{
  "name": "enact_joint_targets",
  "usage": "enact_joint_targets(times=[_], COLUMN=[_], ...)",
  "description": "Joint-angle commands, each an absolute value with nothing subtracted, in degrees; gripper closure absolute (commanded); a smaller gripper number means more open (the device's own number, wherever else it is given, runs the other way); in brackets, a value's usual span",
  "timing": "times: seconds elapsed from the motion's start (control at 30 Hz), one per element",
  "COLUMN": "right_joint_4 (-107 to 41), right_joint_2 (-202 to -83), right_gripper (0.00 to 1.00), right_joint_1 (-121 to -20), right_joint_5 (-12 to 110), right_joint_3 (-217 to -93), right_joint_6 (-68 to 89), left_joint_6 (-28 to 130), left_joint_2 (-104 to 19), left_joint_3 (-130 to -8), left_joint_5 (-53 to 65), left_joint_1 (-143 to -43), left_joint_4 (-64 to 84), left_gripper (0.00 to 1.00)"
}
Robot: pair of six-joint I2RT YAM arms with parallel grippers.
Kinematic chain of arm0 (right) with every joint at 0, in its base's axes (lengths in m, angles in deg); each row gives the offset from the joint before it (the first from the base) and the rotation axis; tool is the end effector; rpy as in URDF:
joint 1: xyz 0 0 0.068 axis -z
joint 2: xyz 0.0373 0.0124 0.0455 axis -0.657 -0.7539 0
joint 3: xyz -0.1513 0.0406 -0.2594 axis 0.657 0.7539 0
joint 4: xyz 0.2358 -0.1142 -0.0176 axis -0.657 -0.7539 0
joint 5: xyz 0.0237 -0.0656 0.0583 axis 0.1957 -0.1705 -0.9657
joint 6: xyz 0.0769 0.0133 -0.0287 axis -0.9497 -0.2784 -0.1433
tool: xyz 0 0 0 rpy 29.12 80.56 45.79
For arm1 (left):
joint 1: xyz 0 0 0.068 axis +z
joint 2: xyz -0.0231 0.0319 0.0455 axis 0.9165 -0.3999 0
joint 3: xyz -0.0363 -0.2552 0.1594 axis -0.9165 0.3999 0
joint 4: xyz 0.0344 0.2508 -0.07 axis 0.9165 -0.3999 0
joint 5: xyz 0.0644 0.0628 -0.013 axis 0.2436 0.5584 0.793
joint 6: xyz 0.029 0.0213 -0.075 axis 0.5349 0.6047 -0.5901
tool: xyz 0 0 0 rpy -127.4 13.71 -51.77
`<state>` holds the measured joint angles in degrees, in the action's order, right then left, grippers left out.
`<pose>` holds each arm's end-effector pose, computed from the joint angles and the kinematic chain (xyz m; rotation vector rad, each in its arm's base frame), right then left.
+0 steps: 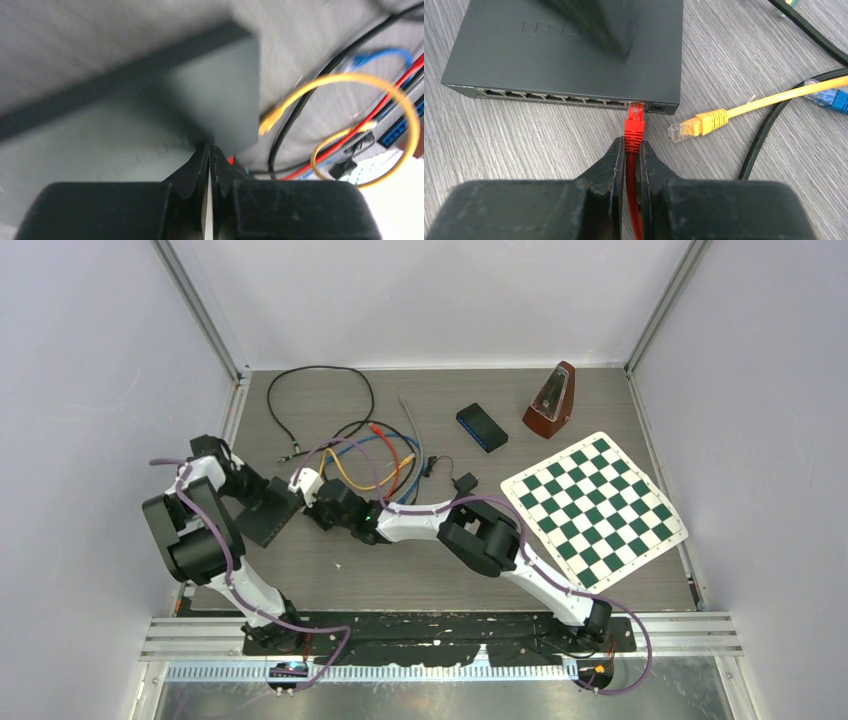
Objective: Insert the plug into the switch port
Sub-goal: Insert the connector into the switch port.
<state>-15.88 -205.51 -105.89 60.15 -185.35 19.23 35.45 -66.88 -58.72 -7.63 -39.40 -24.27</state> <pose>0.2709 0.5652 0.1308 -1.0614 1.6895 0.6605 0.3229 0.1342 0.1679 -1.1553 2.4912 -0.5324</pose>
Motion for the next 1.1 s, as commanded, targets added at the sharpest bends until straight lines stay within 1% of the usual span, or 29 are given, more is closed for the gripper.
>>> enact_joint_targets(times=[0.0, 0.07, 0.13, 0.17, 0.27, 0.37, 0.47, 0.57, 0.6, 0.63, 0.67, 0.7, 0.73, 0.8, 0.97, 1.07], right_joint_4=[-6.5, -6.2, -5.9, -5.9, -5.1, -3.1, -3.5, -3.5, -3.6, -4.1, -4.7, -6.3, -7.2, -8.8, -10.4, -9.4], right_joint_2=[-204.1, -203.4, -202.6, -202.3, -200.3, -198.5, -197.7, -197.6, -197.6, -197.9, -198.1, -198.6, -198.7, -198.1, -190.8, -185.1], right_gripper=[0.95, 0.95, 0.92, 0.91, 0.92, 0.94, 0.92, 0.92, 0.91, 0.89, 0.82, 0.78, 0.70, 0.62, 0.47, 0.42], right_joint_1=[-105.6, -105.9, -106.1, -106.1, -106.2, -106.1, -106.2, -106.8, -106.9, -107.1, -107.3, -107.5, -107.5, -107.7, -106.5, -104.9], right_joint_5=[58.8, 58.8, 58.9, 59.1, 59.6, 57.9, 53.8, 53.3, 52.9, 52.7, 52.4, 52.4, 53.0, 54.4, 55.6, 52.9], right_joint_3=[-185.3, -183.5, -181.6, -181.0, -177.5, -174.3, -174.0, -174.3, -174.5, -175.4, -175.8, -177.1, -177.7, -178.2, -172.4, -166.4], right_joint_6=[19.4, 19.2, 18.8, 18.8, 19.3, 20.0, 20.7, 20.6, 20.4, 20.3, 20.2, 20.2, 20.1, 19.5, 15.9, 13.3], left_joint_6=[33.3, 32.1, 31.0, 30.8, 31.0, 31.0, 30.9, 30.7, 30.5, 30.3, 30.0, 29.7, 29.6, 29.5, 29.5, 29.1], left_joint_2=[-63.9, -61.9, -60.3, -59.8, -58.7, -57.9, -57.1, -55.5, -55.3, -55.3, -55.6, -56.2, -56.6, -57.3, -55.4, -52.3], left_joint_3=[-56.8, -57.5, -58.8, -59.7, -61.7, -62.1, -62.1, -61.0, -60.7, -60.3, -60.2, -60.2, -60.2, -60.2, -58.8, -55.9], left_joint_5=[-9.2, -9.4, -7.3, -5.8, -1.8, -0.9, 0.1, 1.5, 1.7, 1.7, 1.2, 0.5, -0.2, -1.1, -1.6, -2.5], left_joint_1=[-39.2, -38.6, -38.4, -38.3, -38.2, -37.7, -37.5, -37.5, -37.4, -37.4, -37.3, -37.1, -37.0, -36.8, -36.8, -37.1], left_joint_4=[-39.5, -37.8, -37.6, -38.0, -39.3, -38.6, -38.4, -37.2, -36.7, -36.1, -35.7, -35.5, -35.4, -35.1, -33.8, -31.6], left_gripper=[0.90, 0.80, 0.73, 0.72, 0.71, 0.71, 0.67, 0.64, 0.64, 0.63, 0.63, 0.63, 0.64, 0.64, 0.63, 0.63])
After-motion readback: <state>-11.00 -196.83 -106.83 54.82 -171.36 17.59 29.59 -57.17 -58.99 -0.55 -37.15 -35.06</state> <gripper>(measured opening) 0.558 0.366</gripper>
